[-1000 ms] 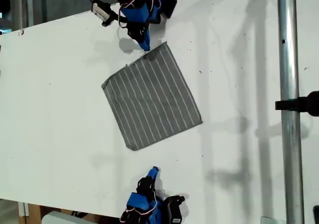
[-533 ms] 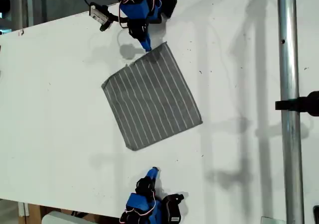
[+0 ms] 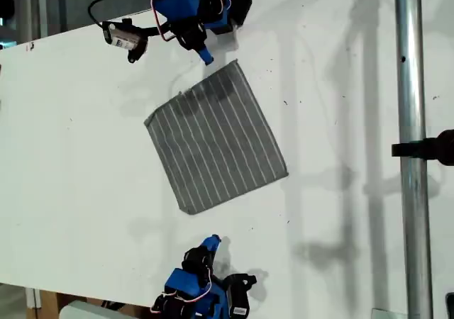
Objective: Grasp corners of a towel and fold twice.
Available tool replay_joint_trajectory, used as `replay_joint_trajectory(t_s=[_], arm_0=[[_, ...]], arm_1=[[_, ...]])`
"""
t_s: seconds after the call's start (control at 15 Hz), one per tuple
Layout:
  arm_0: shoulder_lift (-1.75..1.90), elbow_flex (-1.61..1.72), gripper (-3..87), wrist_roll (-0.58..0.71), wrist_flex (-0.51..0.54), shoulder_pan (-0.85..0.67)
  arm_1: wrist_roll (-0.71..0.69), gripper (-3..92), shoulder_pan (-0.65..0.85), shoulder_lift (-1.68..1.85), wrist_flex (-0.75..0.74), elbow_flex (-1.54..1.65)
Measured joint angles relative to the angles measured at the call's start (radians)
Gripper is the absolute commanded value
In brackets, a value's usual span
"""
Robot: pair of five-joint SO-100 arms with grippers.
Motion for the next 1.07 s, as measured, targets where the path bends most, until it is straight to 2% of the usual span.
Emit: replay_joint_trajectory(t_s=[0.07,0.2,0.27,0.33,0.4,0.47,0.6,0.93,1.07], arm_0=[[-0.124,-0.097,-2.8,-0.003,-0.008,0.028],[-0.396,-0.33,-2.1,0.005,-0.011,0.083],[-0.529,-0.451,2.1,0.023,-0.011,0.104],[-0.653,-0.577,14.0,0.058,-0.002,0.124],[-0.756,-0.701,22.1,0.115,0.028,0.144],[-0.848,-0.83,26.1,0.146,0.101,0.164],[-0.966,-0.996,27.8,0.218,0.173,0.192],[-1.049,-1.117,29.4,0.345,0.181,0.222],[-1.063,-1.144,29.4,0.365,0.181,0.233]], arm_1=[[-0.04,0.0,-0.032,-0.057,0.064,-0.081],[-0.069,10.6,-0.11,-0.083,0.114,-0.123],[-0.067,16.1,-0.137,-0.097,0.12,-0.132],[-0.064,20.8,-0.152,-0.124,0.123,-0.14],[-0.064,23.1,-0.161,-0.169,0.135,-0.147],[-0.064,25.2,-0.161,-0.232,0.144,-0.152],[-0.064,26.9,-0.161,-0.314,0.156,-0.158],[-0.02,29.3,-0.161,-0.46,0.173,-0.16],[0.028,29.6,-0.161,-0.489,0.121,-0.107]])
